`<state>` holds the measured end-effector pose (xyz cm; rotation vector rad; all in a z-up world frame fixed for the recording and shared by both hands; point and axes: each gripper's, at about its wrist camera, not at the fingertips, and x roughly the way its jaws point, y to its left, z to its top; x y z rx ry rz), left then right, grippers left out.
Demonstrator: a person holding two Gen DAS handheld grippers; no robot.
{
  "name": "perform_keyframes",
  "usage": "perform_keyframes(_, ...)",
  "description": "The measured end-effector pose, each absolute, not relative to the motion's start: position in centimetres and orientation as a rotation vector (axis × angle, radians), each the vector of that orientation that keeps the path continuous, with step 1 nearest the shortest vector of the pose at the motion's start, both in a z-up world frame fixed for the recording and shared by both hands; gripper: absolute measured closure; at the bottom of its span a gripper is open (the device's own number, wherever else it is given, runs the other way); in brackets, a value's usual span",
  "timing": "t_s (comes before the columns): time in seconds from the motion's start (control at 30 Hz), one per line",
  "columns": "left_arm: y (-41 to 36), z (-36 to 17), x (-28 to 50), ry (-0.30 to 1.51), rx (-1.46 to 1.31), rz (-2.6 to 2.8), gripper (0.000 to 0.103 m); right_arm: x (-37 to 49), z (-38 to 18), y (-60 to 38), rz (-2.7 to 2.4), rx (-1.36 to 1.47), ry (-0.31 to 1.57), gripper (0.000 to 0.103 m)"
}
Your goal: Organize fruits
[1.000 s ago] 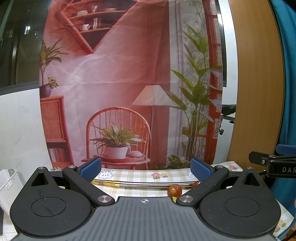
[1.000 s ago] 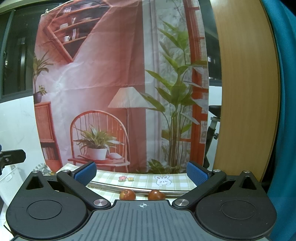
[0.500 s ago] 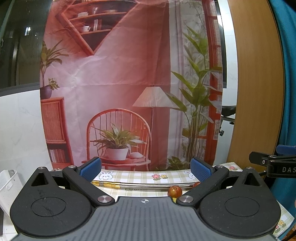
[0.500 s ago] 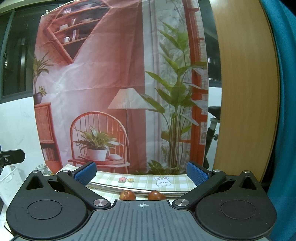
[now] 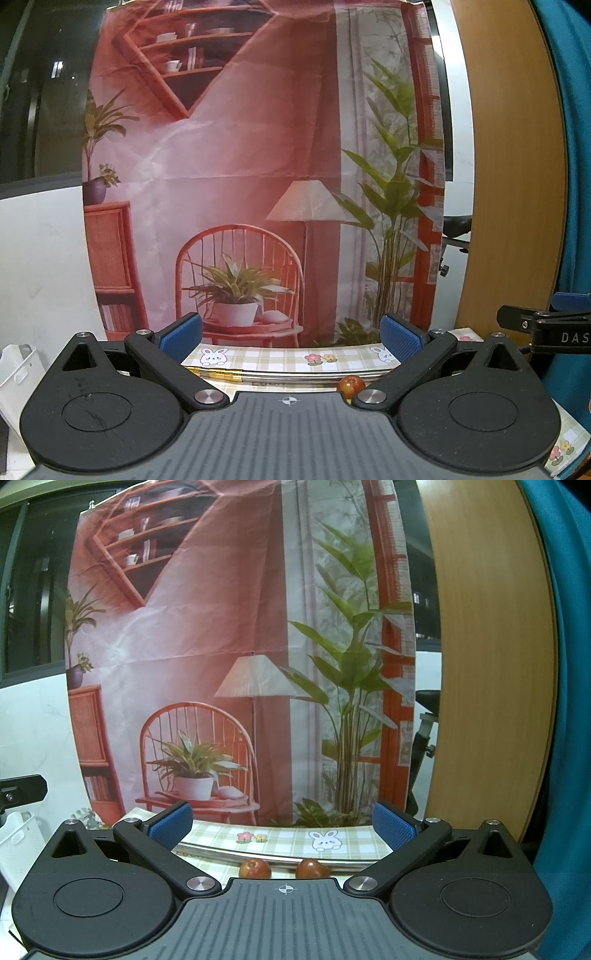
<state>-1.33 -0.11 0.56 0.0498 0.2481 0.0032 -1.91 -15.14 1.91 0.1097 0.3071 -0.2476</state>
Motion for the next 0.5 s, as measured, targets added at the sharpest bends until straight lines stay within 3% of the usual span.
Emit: perform_keyframes(0.5,0.03,0.46,-0.99,0.241,0.071,0.069,0.0,-1.94,1.47,-15.5,-0.252,0.12,0.308,0.0)
